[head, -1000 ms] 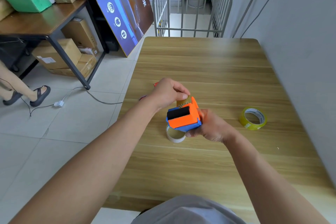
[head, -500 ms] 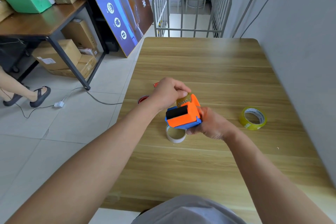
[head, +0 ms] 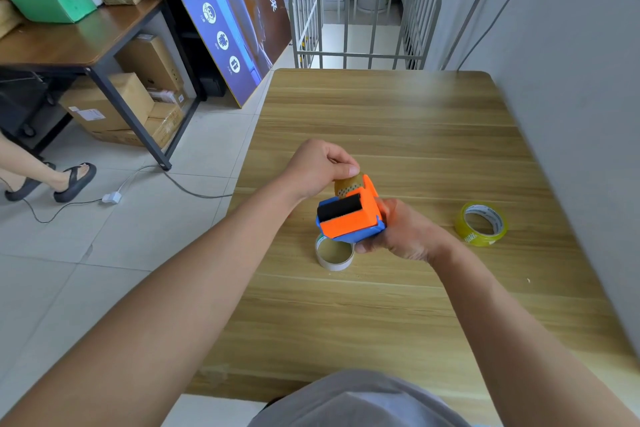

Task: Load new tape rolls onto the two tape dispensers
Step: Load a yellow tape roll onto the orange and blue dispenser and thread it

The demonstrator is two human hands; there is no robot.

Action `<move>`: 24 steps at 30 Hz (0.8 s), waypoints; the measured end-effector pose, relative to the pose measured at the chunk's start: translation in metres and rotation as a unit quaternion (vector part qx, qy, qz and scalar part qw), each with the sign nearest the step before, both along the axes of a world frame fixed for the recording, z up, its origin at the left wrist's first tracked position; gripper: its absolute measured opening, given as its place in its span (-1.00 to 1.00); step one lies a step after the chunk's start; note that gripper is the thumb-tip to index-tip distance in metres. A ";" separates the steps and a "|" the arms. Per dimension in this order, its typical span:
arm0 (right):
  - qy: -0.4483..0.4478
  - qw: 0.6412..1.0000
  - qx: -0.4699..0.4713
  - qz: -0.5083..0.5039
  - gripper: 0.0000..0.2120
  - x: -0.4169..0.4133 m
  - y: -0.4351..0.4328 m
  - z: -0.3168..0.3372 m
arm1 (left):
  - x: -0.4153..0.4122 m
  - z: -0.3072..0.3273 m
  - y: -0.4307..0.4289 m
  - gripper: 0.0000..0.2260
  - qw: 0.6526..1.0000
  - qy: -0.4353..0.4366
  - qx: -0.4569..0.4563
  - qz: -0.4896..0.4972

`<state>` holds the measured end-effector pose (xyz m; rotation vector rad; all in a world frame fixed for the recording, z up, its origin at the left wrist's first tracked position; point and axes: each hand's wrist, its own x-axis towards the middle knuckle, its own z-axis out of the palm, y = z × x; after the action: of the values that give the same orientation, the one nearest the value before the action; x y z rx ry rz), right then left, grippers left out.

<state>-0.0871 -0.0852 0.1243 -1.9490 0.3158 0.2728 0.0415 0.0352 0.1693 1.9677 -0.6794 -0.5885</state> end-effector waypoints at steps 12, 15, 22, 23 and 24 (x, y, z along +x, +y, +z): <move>0.005 0.999 0.034 0.009 -0.58 0.002 -0.005 -0.002 | 0.003 0.006 -0.001 -0.93 0.995 -0.063 0.048 -0.066; 0.001 0.999 0.046 0.016 -0.60 0.001 -0.004 0.000 | 0.006 0.011 0.002 -0.96 0.996 -0.032 0.031 -0.080; 0.001 0.999 0.035 0.021 -0.62 0.002 -0.002 -0.003 | 0.007 0.007 0.005 -0.84 0.996 -0.021 0.020 -0.083; 0.002 0.999 0.038 0.025 -0.64 0.002 -0.003 -0.003 | 0.007 0.007 0.005 -0.82 0.997 -0.015 0.014 -0.078; 0.002 0.999 0.047 0.025 -0.64 0.002 -0.003 -0.003 | 0.008 0.007 0.005 -0.80 0.997 -0.002 0.007 -0.073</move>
<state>-0.0853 -0.0881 0.1213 -1.8664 0.2524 0.3197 0.0498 0.0406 0.1766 1.9431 -0.8287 -0.6800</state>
